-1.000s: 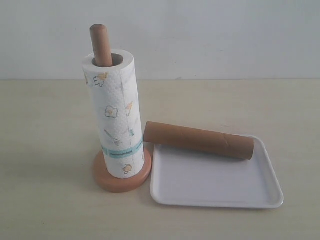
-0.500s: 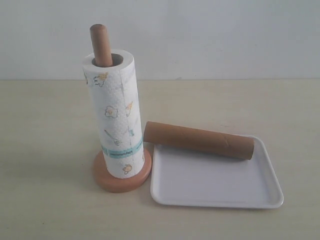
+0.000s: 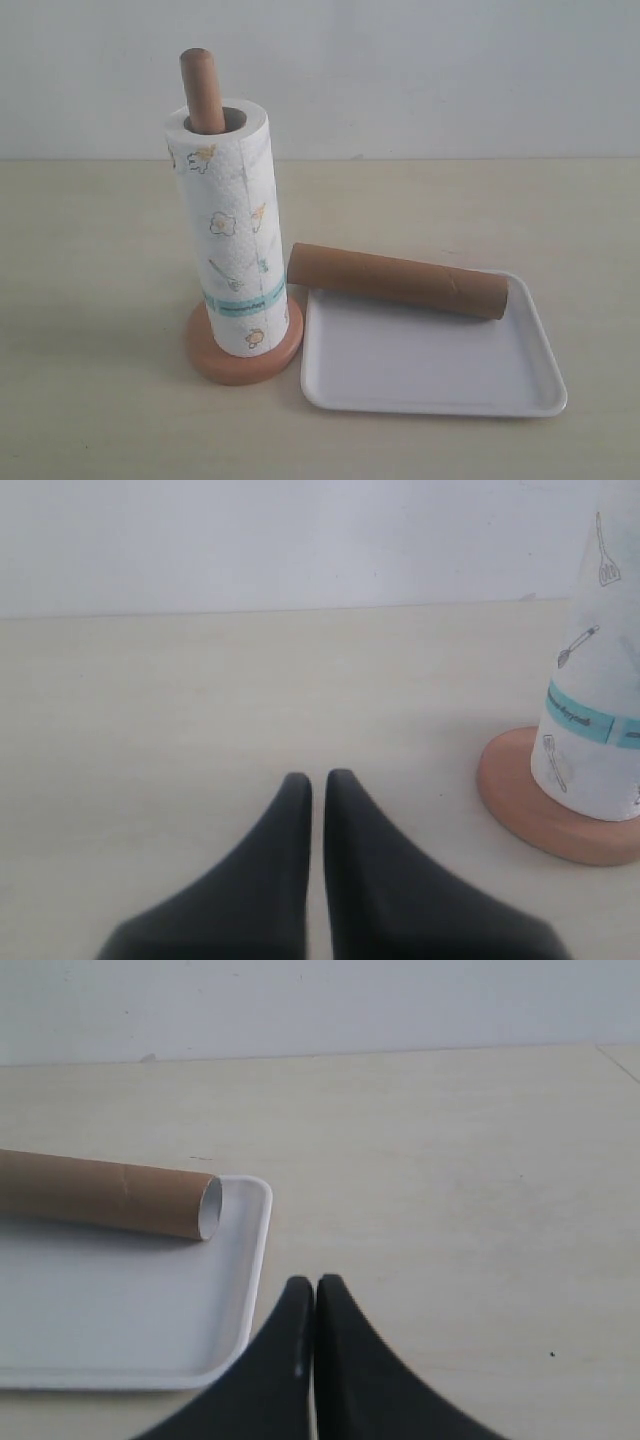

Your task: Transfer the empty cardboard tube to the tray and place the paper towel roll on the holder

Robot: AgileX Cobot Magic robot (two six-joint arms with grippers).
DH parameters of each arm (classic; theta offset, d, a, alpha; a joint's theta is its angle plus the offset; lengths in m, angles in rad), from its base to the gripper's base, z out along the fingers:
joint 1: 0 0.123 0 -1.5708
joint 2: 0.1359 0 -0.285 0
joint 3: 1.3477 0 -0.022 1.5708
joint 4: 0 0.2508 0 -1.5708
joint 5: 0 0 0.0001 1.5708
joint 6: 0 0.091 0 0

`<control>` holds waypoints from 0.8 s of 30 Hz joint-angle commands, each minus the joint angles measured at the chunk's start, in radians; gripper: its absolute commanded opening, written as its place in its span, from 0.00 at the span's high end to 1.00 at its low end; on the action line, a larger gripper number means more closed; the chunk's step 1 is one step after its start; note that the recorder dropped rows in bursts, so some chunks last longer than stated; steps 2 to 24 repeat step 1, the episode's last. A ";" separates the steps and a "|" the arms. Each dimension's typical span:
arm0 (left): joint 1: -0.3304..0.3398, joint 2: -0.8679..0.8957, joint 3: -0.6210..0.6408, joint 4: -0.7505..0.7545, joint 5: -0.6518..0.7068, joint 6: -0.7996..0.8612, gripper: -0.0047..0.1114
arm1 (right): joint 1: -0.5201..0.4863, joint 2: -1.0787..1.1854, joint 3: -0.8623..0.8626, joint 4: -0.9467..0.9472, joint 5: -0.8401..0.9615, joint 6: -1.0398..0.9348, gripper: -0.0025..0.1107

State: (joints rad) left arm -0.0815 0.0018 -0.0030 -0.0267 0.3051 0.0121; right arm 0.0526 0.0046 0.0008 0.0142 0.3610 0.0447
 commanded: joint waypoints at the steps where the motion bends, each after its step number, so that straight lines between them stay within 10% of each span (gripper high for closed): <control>1: 0.002 -0.002 0.003 -0.001 -0.009 0.004 0.92 | -0.003 -0.005 -0.001 0.001 -0.013 0.000 0.98; 24: 0.002 -0.002 0.003 -0.001 -0.009 0.004 0.92 | -0.003 -0.005 -0.001 0.001 -0.013 0.000 0.98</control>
